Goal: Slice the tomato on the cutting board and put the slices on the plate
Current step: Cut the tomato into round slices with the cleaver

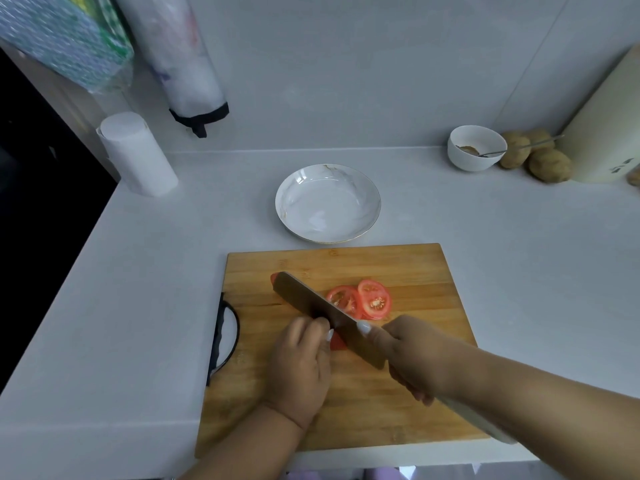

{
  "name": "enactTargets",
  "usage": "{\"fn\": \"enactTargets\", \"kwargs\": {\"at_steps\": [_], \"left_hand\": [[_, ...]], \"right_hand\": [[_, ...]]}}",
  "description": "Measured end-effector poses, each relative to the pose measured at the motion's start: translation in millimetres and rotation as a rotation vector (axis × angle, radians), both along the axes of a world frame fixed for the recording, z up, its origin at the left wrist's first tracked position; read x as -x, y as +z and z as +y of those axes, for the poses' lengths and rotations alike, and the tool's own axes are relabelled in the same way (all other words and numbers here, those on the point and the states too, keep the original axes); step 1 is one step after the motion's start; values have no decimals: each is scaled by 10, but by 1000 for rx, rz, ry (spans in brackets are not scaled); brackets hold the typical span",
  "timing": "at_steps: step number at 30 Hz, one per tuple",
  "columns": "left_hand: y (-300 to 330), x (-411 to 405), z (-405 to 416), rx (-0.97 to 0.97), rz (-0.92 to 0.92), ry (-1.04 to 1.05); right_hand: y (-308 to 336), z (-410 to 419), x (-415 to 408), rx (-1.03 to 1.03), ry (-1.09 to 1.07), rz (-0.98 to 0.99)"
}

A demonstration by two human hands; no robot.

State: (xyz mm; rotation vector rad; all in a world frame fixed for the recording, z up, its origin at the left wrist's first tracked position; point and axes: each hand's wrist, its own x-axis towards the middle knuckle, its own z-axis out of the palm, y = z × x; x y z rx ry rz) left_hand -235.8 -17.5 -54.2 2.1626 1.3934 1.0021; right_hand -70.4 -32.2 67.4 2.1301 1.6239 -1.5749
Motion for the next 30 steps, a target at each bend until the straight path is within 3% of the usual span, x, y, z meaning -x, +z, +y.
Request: {"fn": "enactTargets", "kwargs": {"at_steps": [9, 16, 30], "left_hand": [[6, 16, -12, 11, 25, 2], [24, 46, -13, 27, 12, -6], [-72, 143, -2, -97, 35, -54]], "right_hand": [[-79, -119, -98, 87, 6, -34], [-205, -36, 116, -98, 28, -60], [-222, -68, 78, -96, -17, 14]]}}
